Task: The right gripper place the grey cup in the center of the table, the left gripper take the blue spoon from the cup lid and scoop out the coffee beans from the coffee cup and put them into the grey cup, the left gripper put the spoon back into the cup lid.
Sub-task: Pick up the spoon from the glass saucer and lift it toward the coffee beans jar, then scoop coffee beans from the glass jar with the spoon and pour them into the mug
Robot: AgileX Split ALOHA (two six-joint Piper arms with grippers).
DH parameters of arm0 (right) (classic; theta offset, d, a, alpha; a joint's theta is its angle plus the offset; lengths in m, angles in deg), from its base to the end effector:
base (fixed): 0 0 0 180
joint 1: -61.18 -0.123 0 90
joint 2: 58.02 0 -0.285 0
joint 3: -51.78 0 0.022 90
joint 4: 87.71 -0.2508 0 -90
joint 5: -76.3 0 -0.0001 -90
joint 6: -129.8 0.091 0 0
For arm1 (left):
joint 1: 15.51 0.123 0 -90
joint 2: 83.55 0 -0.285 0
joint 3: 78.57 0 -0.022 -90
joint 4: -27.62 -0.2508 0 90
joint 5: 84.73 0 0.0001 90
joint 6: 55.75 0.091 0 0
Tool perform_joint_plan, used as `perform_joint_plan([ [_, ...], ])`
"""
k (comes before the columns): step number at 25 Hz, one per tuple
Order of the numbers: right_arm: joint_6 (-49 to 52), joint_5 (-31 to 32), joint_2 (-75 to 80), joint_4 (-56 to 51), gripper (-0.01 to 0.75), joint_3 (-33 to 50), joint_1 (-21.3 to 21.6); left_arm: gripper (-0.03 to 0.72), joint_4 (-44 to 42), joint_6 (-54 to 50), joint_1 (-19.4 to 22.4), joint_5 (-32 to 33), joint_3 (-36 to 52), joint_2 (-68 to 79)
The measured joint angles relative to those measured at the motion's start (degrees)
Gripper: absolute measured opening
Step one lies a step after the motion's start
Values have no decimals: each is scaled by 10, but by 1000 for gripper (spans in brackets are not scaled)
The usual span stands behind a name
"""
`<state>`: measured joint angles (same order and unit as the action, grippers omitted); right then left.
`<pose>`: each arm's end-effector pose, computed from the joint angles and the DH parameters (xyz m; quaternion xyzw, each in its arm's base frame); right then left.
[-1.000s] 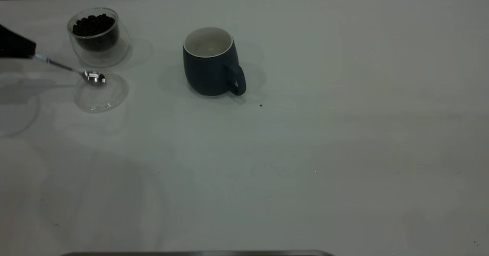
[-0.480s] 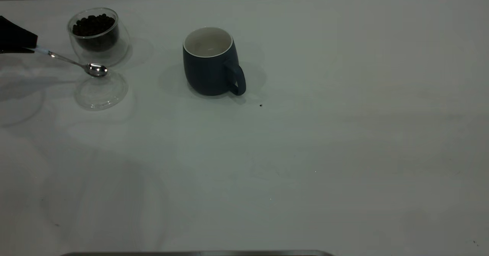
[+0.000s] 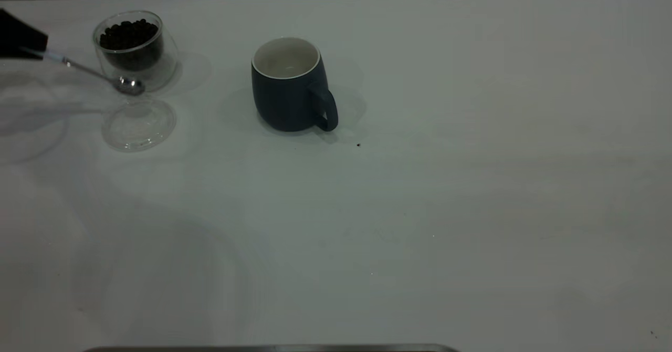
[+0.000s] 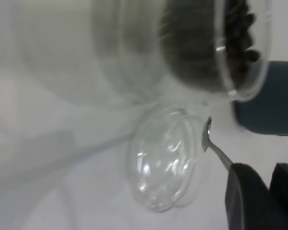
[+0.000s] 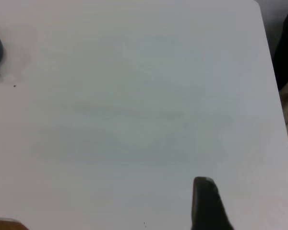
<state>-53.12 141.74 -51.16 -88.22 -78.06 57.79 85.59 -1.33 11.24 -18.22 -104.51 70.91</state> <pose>-0.0079 0.0003 0.2631 -0.0486 0.8752 0.0064 0.4813 0.4496 0.1473 0.0497 -0.0350 0.9018 -0.3899 0.1833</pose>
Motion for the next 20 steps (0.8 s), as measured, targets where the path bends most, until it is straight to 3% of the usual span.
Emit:
perform_joint_plan([
  [10,0,0,0,0,402,0,0,130,38,-9,-45,3,-3,-50],
  [20,0,0,0,0,402,0,0,130,49,-6,-11,3,-52,-66],
])
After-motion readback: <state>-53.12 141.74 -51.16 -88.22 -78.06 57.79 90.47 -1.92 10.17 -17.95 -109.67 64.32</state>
